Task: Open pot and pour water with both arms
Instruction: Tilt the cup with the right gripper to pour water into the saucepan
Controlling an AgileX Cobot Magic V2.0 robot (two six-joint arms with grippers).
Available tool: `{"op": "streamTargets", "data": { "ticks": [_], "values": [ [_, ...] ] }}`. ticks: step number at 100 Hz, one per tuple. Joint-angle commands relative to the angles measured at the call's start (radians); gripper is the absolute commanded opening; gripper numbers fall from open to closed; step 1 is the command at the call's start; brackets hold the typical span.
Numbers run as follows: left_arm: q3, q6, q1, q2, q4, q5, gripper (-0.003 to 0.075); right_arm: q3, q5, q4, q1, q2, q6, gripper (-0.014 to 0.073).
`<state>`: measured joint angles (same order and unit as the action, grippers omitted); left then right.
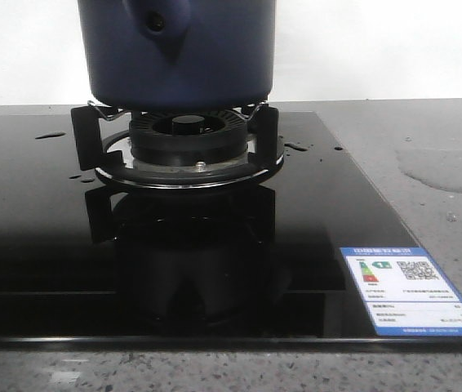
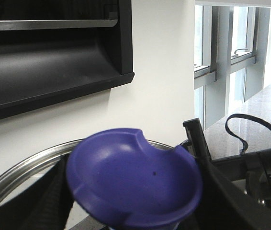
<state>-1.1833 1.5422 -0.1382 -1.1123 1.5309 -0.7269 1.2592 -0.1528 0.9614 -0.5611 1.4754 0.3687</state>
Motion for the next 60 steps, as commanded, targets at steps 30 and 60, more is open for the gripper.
{"op": "streamTargets", "data": {
  "ticks": [30,60],
  "values": [
    [-0.037,-0.008,0.002,0.027,0.084,0.010,0.0274,0.045,0.068,0.336,0.000,-0.015,0.009,0.0206],
    [-0.037,-0.008,0.002,0.027,0.084,0.004,0.0274,0.045,0.050,0.747,0.000,-0.015,0.009,0.0206]
  ]
}}
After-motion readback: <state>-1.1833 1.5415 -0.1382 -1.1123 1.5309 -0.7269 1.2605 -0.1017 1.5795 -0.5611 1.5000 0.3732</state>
